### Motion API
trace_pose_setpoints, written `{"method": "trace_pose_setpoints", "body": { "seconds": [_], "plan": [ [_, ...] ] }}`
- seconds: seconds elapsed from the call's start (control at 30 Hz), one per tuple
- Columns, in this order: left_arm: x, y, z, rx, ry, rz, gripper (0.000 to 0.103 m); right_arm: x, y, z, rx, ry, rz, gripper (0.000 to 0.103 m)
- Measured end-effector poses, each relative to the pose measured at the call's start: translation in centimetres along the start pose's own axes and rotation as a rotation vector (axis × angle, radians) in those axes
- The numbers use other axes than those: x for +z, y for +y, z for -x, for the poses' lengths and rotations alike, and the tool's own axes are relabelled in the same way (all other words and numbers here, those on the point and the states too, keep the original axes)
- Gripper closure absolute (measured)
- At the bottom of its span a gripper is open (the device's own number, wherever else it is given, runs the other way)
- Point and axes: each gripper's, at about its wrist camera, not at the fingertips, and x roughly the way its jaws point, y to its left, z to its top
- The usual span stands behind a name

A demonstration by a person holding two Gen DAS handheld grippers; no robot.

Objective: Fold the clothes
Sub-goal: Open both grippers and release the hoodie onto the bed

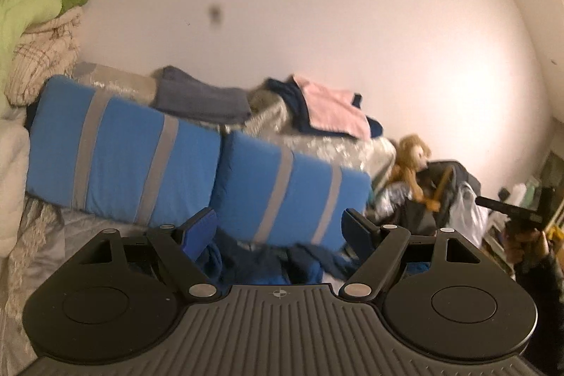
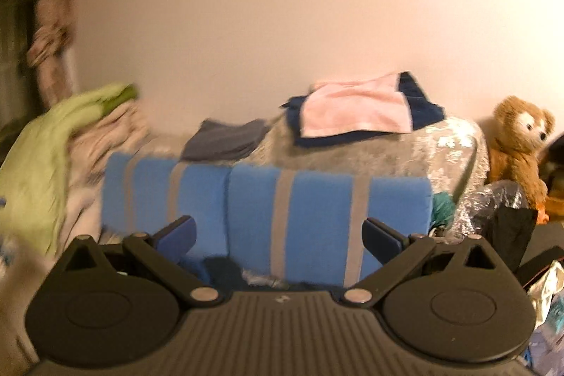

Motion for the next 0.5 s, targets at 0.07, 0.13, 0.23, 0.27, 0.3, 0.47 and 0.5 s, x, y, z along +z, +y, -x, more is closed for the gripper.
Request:
{"method": "trace_pose_setpoints", "body": {
  "seconds": [0.07,0.13,0.23,0.27,0.3,0.47,0.5],
  "plan": [
    [0.9,0.3,-1.4,0.029,-0.018,0.008,0.025,0.5,-0.6,-1.4,-0.031,-0.037,-0.048,0.000],
    [1.7,0.8,-2.8,0.059,-0.050,0.019,0.025,1.1,-1.1,-2.4,-0.057,-0.086,-0.078,0.000],
    [2.4,1.2,-4.8,0.106,-0.112,-0.027,0.025,1.5,-1.3,-4.1,-0.087,-0.139,-0.092,0.000],
    [2.5,1.2,-5.6,0.121,-0.129,-0.040,0.024,1.3,-1.2,-5.0,-0.097,-0.144,-0.101,0.000],
    [2.6,1.5,-6.1,0.129,-0.139,-0.040,0.024,0.9,-1.0,-6.0,-0.107,-0.146,-0.111,0.000],
    [0.7,4.2,-11.7,0.130,-0.141,0.034,0.024,-4.2,2.1,-12.3,-0.119,-0.098,-0.097,0.000],
    [0.0,4.7,-12.8,0.141,-0.129,0.036,0.024,-5.8,3.0,-13.6,-0.120,-0.087,-0.091,0.000]
  ]
}}
